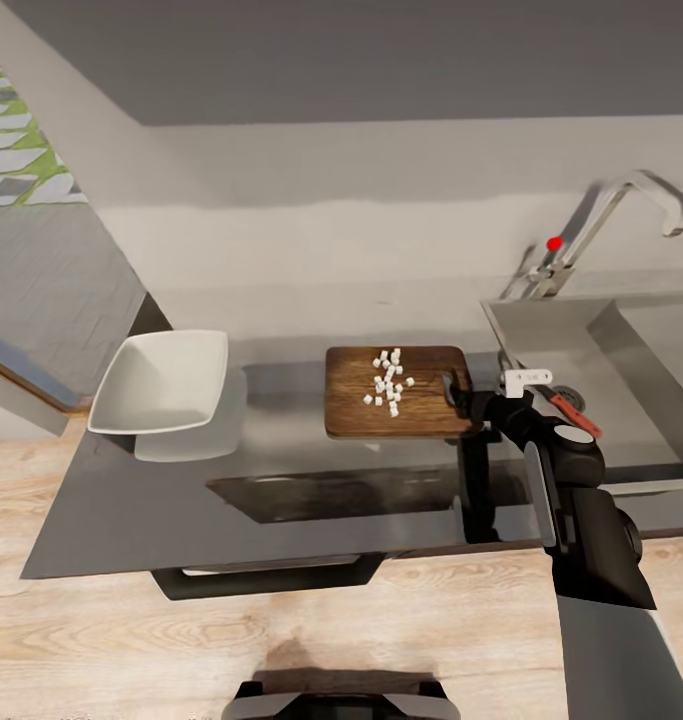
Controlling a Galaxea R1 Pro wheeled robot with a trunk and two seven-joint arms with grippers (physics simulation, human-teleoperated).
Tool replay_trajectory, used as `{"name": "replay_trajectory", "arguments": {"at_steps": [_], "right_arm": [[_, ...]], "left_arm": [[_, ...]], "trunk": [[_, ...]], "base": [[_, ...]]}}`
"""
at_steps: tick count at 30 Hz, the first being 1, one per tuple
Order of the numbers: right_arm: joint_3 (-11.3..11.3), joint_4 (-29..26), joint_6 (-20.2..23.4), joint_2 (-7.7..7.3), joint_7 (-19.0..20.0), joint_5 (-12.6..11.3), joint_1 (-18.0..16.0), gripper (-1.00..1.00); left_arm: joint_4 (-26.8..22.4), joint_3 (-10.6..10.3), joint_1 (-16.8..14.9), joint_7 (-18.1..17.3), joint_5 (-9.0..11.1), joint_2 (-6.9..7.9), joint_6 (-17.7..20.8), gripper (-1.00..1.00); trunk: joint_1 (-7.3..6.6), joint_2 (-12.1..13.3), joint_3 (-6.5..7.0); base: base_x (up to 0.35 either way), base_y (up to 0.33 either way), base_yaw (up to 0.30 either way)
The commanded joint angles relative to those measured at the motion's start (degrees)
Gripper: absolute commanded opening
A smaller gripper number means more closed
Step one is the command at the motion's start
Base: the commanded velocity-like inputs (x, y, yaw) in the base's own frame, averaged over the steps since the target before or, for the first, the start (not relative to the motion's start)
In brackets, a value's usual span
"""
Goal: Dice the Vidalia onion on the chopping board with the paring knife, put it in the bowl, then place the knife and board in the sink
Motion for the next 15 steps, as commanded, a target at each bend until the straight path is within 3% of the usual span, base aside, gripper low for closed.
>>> {"name": "replay_trajectory", "arguments": {"at_steps": [1, 7, 15], "right_arm": [[-0.06, -0.08, 0.27, 0.01, 0.46, 0.51, -0.03, 1.00], [-0.06, -0.08, 0.26, 0.01, 0.46, 0.52, -0.03, 1.00], [-0.06, -0.08, 0.21, 0.01, 0.13, 0.52, -0.03, 1.00]], "left_arm": [[-0.01, -0.15, 0.02, -0.18, 0.61, 0.06, -0.08, 1.00], [0.06, -0.22, 0.02, -0.18, 0.61, -0.01, -0.11, 1.00], [0.06, -0.24, 0.02, -0.18, 0.61, -0.03, -0.11, 1.00]], "trunk": [[0.03, -0.10, -0.13], [0.03, -0.10, -0.47], [0.03, -0.10, -0.92]], "base": [[0.000, 0.000, 0.061], [0.000, 0.099, 0.063], [0.000, 0.012, 0.064]]}}
